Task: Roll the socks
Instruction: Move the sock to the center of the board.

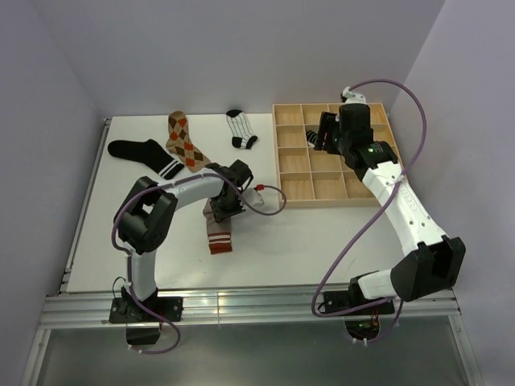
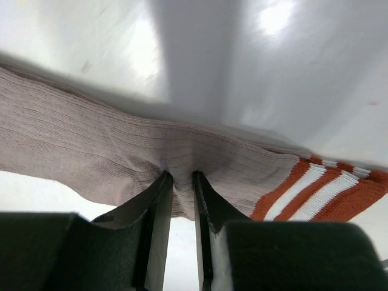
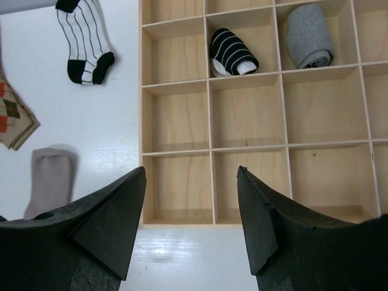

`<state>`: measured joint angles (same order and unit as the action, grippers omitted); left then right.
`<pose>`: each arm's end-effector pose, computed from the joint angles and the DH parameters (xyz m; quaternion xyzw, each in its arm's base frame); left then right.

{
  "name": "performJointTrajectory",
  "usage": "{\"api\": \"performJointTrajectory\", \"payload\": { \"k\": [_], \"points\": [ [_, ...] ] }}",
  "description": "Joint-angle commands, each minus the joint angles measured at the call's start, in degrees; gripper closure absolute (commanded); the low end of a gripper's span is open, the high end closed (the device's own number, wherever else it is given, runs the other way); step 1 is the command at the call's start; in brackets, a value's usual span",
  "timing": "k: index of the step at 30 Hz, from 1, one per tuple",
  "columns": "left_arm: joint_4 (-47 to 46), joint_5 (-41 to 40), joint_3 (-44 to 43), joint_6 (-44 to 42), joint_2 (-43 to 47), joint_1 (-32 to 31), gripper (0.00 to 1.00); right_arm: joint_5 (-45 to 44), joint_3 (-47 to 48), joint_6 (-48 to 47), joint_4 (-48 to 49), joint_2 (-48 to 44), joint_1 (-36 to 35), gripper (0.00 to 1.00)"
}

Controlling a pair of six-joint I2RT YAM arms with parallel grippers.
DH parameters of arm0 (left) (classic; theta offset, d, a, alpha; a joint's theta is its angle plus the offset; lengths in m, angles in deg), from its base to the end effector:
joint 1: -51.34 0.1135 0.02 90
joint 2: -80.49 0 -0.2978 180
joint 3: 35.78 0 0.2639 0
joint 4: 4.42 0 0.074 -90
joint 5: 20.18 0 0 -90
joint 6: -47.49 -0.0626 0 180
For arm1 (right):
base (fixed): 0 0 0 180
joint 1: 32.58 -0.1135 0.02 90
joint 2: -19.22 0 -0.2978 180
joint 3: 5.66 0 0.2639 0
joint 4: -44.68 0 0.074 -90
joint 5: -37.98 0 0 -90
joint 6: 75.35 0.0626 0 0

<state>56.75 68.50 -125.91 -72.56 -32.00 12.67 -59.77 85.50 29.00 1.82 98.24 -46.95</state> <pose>0.3080 -0.2447 0.1525 0.5629 0.8245 0.0072 0.0571 0.3297 0.0758 0.3919 0.0333 0.8672 0.0655 0.4926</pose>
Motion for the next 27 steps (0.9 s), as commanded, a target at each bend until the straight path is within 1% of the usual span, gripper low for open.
{"api": "performJointTrajectory", "payload": {
  "k": [1, 3, 4, 6, 8, 9, 10, 12, 13, 14, 15, 16, 17, 19, 20, 23, 24, 26, 27],
  "points": [
    [-6.01, 7.92, 3.07, -8.95, -3.36, -4.46, 0.74, -1.39, -2.16, 2.0, 2.38, -4.74, -0.31, 0.31],
    [-5.5, 8.34, 4.04, -12.91, -2.74, -5.53, 0.75, -1.74, -4.45, 3.05, 2.99, -6.24, -0.31, 0.31],
    [-5.4, 8.79, 4.48, -16.76, -2.48, -5.88, 0.75, -2.09, -6.19, 3.84, 3.87, -7.64, -0.31, 0.31],
    [-5.84, 8.79, 5.62, -19.77, -1.69, -5.88, 0.76, -1.92, -7.7, 4.46, 4.49, -8.79, -0.31, 0.31],
    [-5.67, 8.27, 6.93, -24.61, -1.16, -5.8, 0.76, -0.69, -9.28, 5.16, 5.54, -9.76, -0.31, 0.31],
    [-7.32, 6.79, 7.38, -26.97, -0.63, -5.36, 0.78, -0.43, -9.55, 5.34, 5.81, -9.85, -0.31, 0.31],
    [-7.42, 6.6, 7.38, -28.13, -0.54, -4.92, 0.78, -0.25, -9.81, 5.77, 6.07, -9.68, -0.31, 0.31],
    [-5.51, 8.34, 3.8, -29.54, -2.11, -2.65, 0.79, 0.28, -9.29, 6.13, 6.51, -8.81, -0.31, 0.31],
    [-4.27, 9.66, 1.6, -29.55, -3.08, -1.59, 0.78, 0.28, -9.03, 6.22, 6.51, -8.45, -0.31, 0.31],
    [-2.96, 10.8, -3.2, -29.11, -4.13, -0.62, 0.78, 0.36, -8.76, 6.3, 6.51, -8.1, -0.39, 0.31],
    [-1.64, 12.03, -5.6, -28.06, -5.97, 1.13, 0.78, 0.54, -8.67, 6.31, 6.69, -7.84, -0.31, 0.31],
    [1.42, 15.35, -7.63, -27.71, -6.42, 1.76, 0.77, 0.63, -8.5, 6.22, 6.69, -7.48, -0.31, 0.31],
    [2.06, 16.78, -8.95, -27.35, -6.43, 2.11, 0.77, 0.89, -8.58, 6.04, 6.69, -7.57, -0.31, 0.31],
    [1.89, 19.77, -9.23, -26.39, -3.8, 2.46, 0.75, 1.07, -9.11, 5.61, 6.77, -7.74, -0.31, 0.31],
    [0.24, 21.78, -8.36, -25.43, -1.36, 2.38, 0.72, 1.16, -9.46, 5.34, 7.04, -7.83, -0.39, 0.3],
    [-0.83, 24.25, -9.05, -20.07, 0.68, 2.64, 0.7, 2.82, -10.78, 4.46, 7.83, -8.71, -0.39, 0.3],
    [-0.75, 24.7, -9.4, -17.01, 1.47, 3.34, 0.68, 3.17, -11.13, 4.29, 8.0, -8.89, -0.48, 0.31],
    [-0.22, 26.54, -9.84, -14.88, 2.44, 4.39, 0.66, 3.09, -13.15, 3.15, 9.31, -10.55, -1.62, 0.31],
    [-0.91, 28.64, -9.67, -12.43, 4.19, 5.27, 0.64, 3.09, -14.03, 2.79, 9.67, -11.08, -2.32, 0.3]
  ]
}}
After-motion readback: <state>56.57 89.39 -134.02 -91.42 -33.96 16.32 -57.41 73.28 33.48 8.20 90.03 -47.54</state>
